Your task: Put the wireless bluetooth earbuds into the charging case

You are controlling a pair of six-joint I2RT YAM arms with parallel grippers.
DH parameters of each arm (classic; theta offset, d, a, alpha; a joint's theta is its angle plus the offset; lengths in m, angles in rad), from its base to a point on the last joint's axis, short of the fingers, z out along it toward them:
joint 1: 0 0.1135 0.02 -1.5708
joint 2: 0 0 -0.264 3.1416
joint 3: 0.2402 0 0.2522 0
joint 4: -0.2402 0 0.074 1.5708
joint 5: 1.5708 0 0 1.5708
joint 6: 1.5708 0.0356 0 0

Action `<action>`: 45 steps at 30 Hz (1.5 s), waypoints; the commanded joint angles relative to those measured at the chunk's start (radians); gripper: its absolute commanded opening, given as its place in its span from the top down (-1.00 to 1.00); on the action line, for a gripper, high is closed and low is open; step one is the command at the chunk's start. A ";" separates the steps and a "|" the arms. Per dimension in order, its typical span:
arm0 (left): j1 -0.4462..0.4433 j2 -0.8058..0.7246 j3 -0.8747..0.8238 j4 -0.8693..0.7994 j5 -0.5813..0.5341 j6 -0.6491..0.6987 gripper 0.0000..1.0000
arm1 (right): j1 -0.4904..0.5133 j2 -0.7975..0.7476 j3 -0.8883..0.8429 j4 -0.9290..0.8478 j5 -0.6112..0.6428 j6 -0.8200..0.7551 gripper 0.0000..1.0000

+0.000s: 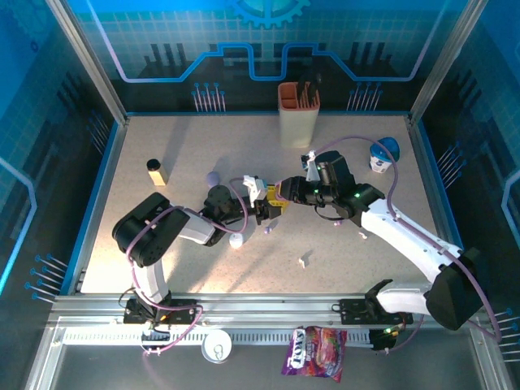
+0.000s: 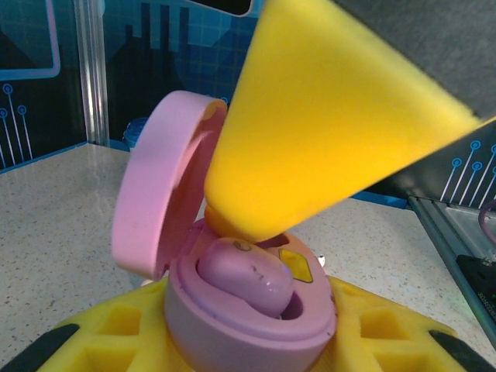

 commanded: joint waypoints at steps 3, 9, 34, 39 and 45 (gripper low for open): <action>-0.006 -0.024 -0.022 0.029 -0.028 0.036 0.33 | 0.012 -0.070 0.002 -0.028 -0.003 -0.043 0.14; 0.002 -0.033 -0.035 0.028 -0.028 0.049 0.33 | -0.007 -0.230 -0.084 -0.072 0.044 -0.064 -0.02; 0.013 -0.098 -0.072 0.028 0.024 -0.012 0.34 | -0.670 -0.135 -0.465 0.048 -0.207 -0.101 0.21; 0.013 -0.098 -0.060 0.028 0.038 -0.025 0.34 | -0.691 -0.053 -0.477 0.123 -0.219 -0.093 0.24; 0.012 -0.100 -0.052 0.028 0.047 -0.032 0.34 | -0.691 0.043 -0.483 0.201 -0.230 -0.072 0.24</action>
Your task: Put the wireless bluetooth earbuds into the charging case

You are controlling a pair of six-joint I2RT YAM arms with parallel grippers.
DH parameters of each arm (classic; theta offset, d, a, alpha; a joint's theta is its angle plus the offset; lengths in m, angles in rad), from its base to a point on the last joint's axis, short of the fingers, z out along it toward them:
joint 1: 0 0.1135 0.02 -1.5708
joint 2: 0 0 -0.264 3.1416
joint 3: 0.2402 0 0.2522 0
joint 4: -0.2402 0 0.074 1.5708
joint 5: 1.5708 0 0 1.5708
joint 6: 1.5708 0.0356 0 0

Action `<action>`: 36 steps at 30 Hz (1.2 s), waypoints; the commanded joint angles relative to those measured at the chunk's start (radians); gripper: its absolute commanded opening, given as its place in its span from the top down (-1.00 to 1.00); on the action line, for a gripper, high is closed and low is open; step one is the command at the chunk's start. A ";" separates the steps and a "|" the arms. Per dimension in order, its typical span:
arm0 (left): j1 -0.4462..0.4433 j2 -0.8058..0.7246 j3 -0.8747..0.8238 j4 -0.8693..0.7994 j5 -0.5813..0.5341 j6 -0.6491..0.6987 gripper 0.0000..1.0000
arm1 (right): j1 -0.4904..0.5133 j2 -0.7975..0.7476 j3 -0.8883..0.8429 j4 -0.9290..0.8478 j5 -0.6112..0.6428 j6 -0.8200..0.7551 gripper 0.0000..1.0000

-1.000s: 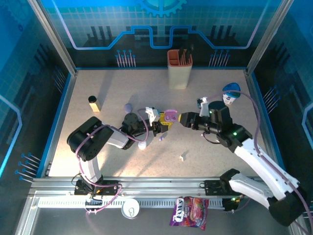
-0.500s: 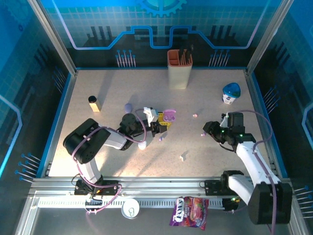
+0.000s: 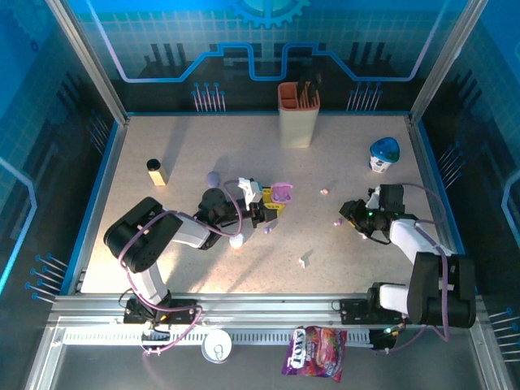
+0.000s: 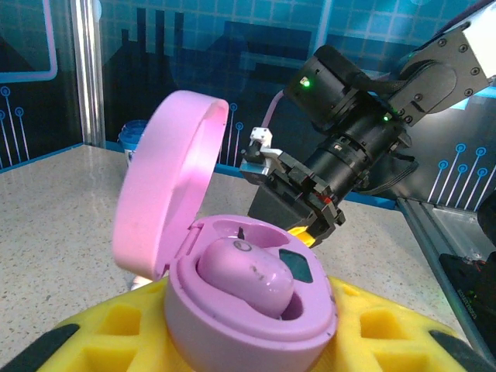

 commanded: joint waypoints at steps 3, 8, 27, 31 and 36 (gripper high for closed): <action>0.006 -0.032 0.008 0.028 0.029 -0.021 0.34 | -0.014 0.072 -0.014 0.084 -0.026 0.006 0.25; 0.005 -0.034 0.008 0.028 0.029 -0.023 0.34 | -0.015 0.120 -0.011 0.089 -0.020 -0.002 0.30; 0.006 -0.021 0.025 0.028 0.019 -0.013 0.33 | 0.012 0.208 0.069 -0.080 0.004 -0.090 0.45; 0.007 -0.022 0.021 0.028 0.018 -0.009 0.33 | 0.014 0.208 0.069 -0.079 0.011 -0.084 0.60; 0.006 -0.018 0.017 0.028 0.017 -0.003 0.33 | 0.026 0.213 0.082 -0.090 0.019 -0.090 0.72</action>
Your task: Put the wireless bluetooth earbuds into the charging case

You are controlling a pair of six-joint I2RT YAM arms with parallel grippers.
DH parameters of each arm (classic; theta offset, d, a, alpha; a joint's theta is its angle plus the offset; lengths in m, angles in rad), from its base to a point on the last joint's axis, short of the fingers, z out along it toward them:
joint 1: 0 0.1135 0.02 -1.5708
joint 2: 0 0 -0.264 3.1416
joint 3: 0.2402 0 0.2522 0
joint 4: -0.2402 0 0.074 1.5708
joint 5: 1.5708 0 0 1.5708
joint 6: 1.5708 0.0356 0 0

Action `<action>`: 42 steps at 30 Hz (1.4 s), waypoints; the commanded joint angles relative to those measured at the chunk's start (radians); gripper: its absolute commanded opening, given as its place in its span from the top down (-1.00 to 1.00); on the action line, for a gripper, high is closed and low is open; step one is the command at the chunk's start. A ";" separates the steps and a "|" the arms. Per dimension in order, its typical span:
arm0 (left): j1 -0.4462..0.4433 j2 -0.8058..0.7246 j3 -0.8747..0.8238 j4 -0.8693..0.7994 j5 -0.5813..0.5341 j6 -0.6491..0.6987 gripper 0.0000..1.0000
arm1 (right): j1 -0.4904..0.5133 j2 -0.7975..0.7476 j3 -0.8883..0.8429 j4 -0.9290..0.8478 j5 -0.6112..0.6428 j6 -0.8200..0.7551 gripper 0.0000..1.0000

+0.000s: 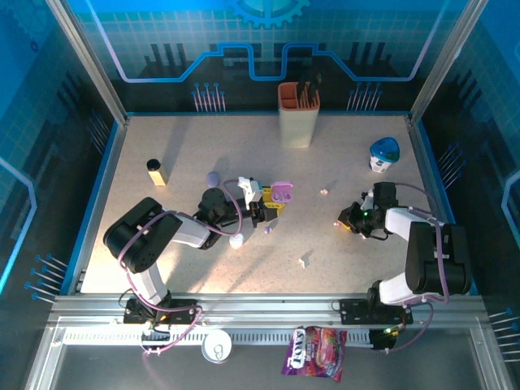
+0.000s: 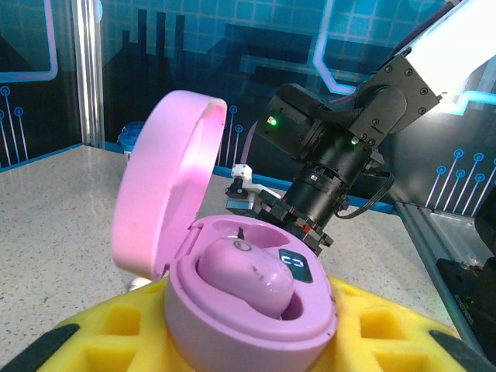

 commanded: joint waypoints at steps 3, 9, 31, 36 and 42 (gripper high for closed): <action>0.008 -0.013 0.012 0.028 0.014 0.019 0.33 | 0.029 0.008 0.025 -0.038 0.030 -0.014 0.74; 0.017 -0.001 0.004 0.028 0.007 0.031 0.33 | 0.092 -0.087 0.049 -0.088 0.125 -0.038 0.71; 0.036 0.060 -0.001 0.028 -0.098 0.130 0.35 | 0.694 -0.218 0.683 -0.655 0.589 -0.260 0.68; 0.036 0.062 -0.012 0.028 -0.123 0.127 0.36 | 0.766 -0.137 0.764 -0.660 0.617 -0.288 0.68; 0.035 0.052 -0.034 0.027 -0.156 0.132 0.37 | 0.809 -0.050 0.823 -0.636 0.636 -0.324 0.68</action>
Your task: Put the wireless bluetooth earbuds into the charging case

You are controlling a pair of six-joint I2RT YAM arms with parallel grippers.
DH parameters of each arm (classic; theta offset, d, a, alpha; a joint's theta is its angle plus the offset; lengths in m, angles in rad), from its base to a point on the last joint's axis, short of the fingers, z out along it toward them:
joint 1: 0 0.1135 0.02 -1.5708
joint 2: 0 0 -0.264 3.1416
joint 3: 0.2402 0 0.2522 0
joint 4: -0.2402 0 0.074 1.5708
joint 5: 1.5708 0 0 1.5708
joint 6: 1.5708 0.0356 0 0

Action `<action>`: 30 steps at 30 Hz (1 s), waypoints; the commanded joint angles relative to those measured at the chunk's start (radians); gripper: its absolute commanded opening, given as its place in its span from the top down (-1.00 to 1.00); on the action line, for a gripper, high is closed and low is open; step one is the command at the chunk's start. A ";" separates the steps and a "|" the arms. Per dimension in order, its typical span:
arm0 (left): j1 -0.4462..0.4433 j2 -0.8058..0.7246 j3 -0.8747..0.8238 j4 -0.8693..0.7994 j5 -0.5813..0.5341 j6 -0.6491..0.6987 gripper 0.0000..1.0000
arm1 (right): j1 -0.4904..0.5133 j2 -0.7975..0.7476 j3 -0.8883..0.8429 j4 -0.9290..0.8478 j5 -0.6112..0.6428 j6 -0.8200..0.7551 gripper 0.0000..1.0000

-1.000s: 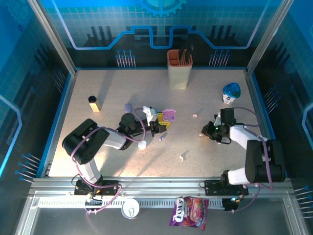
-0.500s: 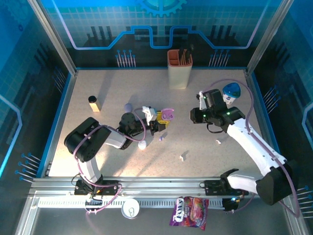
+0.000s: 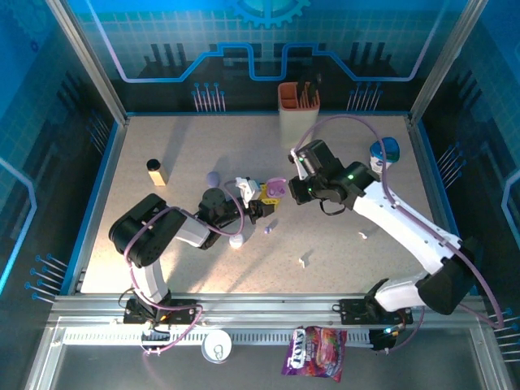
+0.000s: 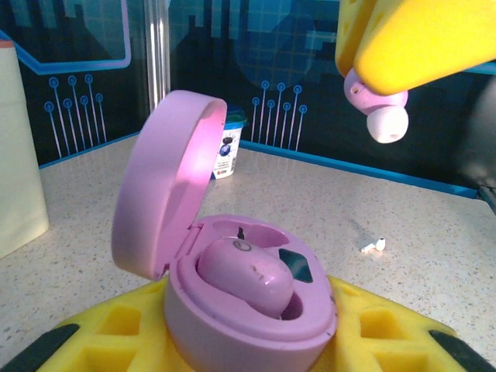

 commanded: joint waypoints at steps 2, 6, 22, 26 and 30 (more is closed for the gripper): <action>0.004 -0.010 -0.027 0.027 -0.024 0.020 0.37 | 0.025 0.051 0.055 -0.009 0.039 -0.035 0.68; 0.005 -0.013 -0.044 0.026 -0.023 0.012 0.37 | 0.025 0.080 0.051 0.034 0.013 -0.039 0.69; 0.004 -0.010 -0.043 0.027 -0.001 -0.006 0.37 | 0.026 0.190 0.065 0.062 -0.007 -0.047 0.69; 0.004 -0.008 -0.043 0.028 -0.003 -0.006 0.36 | 0.029 0.207 0.072 0.066 -0.016 -0.045 0.69; 0.004 -0.005 -0.047 0.027 -0.003 -0.003 0.36 | 0.033 0.217 0.078 0.068 -0.018 -0.048 0.69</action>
